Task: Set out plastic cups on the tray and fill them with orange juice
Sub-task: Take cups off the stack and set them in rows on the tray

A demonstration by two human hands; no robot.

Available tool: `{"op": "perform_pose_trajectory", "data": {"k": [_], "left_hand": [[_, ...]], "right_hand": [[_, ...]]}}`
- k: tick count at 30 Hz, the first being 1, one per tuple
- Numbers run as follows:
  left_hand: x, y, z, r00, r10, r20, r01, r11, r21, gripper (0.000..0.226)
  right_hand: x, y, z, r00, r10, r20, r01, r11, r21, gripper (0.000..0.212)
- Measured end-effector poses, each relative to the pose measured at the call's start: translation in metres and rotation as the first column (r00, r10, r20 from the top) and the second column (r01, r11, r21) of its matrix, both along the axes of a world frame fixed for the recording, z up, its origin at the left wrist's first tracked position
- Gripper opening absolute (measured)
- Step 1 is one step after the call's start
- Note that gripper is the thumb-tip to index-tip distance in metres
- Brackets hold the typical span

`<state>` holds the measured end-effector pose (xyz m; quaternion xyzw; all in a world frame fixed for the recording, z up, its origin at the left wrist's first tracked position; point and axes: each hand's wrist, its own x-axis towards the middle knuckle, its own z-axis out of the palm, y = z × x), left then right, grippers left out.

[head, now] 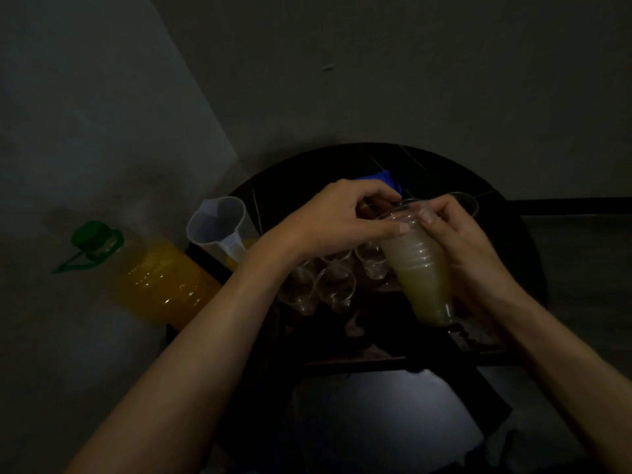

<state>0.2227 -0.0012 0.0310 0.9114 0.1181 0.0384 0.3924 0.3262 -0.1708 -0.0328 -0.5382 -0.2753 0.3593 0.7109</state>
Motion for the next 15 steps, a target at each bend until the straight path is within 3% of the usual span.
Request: {"op": "perform_pose_trajectory", "data": {"k": [7,15], "left_hand": [[0.002,0.002,0.012,0.987,-0.137,-0.079,0.132,0.989,-0.067,0.054],[0.006,0.004,0.024,0.978,-0.15,-0.148,0.14,0.987,-0.072,0.057]], "right_hand": [[0.008,-0.007,0.0,0.996,0.021,0.084,-0.021,1.0,0.002,0.032],[0.005,-0.009,0.0,0.992,0.008,0.123,-0.011,1.0,0.018,0.041]]}}
